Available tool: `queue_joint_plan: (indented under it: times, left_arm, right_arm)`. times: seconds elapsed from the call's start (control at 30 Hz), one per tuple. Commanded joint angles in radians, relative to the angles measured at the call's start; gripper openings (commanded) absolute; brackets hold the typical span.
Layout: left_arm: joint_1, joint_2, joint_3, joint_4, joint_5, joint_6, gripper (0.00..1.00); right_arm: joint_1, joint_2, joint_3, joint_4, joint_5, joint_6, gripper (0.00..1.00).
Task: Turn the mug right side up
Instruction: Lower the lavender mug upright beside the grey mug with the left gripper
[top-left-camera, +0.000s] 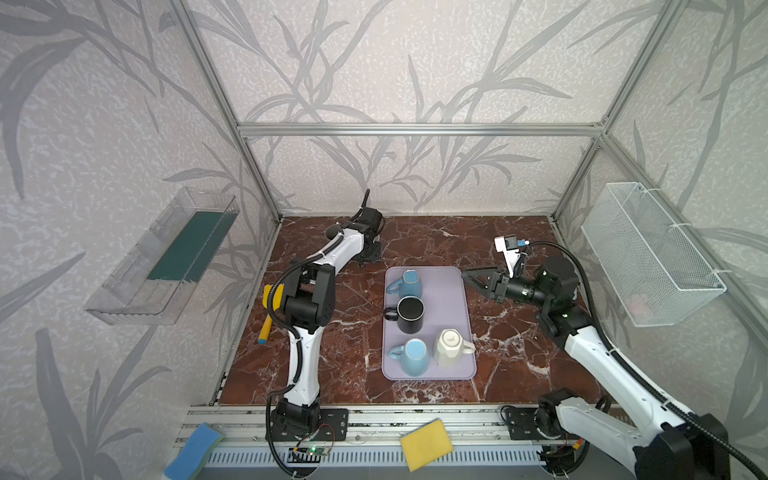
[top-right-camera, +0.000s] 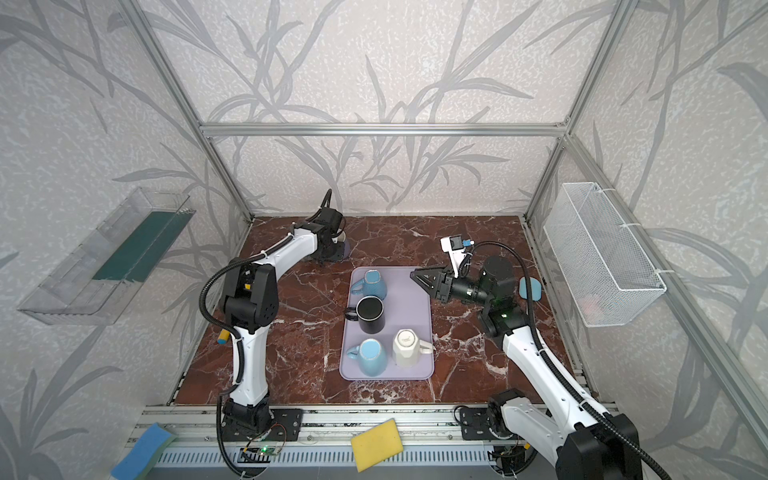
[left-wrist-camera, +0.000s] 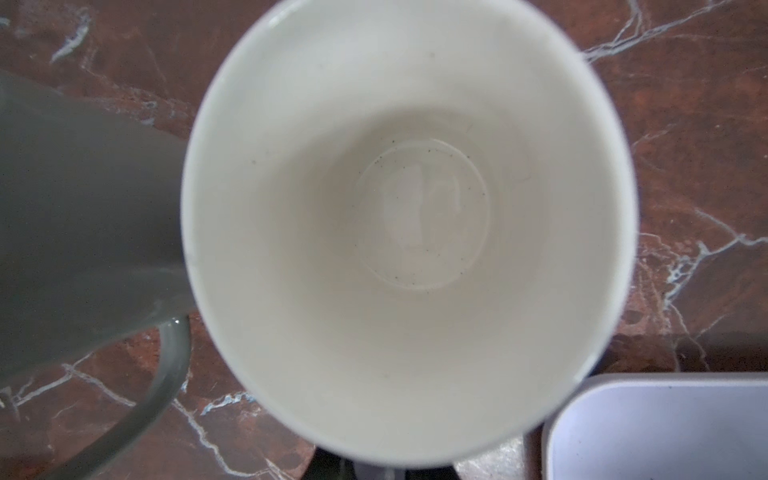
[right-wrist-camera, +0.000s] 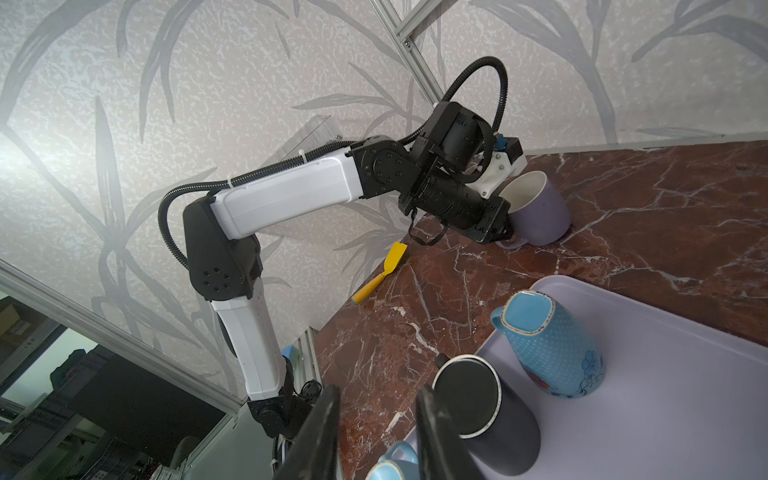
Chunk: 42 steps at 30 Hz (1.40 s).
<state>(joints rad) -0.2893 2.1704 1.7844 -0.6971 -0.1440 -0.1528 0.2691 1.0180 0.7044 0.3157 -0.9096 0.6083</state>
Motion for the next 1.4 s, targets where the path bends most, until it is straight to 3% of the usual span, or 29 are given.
queue_joint_plan:
  times: [0.0, 0.7, 0.97, 1.37]
  left_arm:
    - [-0.011, 0.013, 0.054, -0.008, -0.058, 0.029, 0.0]
    - [-0.024, 0.008, 0.097, -0.045, -0.034, 0.002, 0.0]
    - [-0.025, 0.009, 0.113, -0.063, -0.034, 0.0, 0.08]
    - [-0.027, 0.035, 0.13, -0.074, -0.063, 0.006, 0.04]
  right_arm:
    - [-0.005, 0.008, -0.001, 0.011, -0.021, -0.007, 0.33]
    - [-0.008, 0.001, 0.009, -0.016, -0.02, -0.016, 0.33]
    - [-0.008, -0.007, 0.006, -0.033, -0.013, -0.025, 0.33]
    - [-0.01, -0.015, 0.009, -0.043, -0.011, -0.028, 0.33]
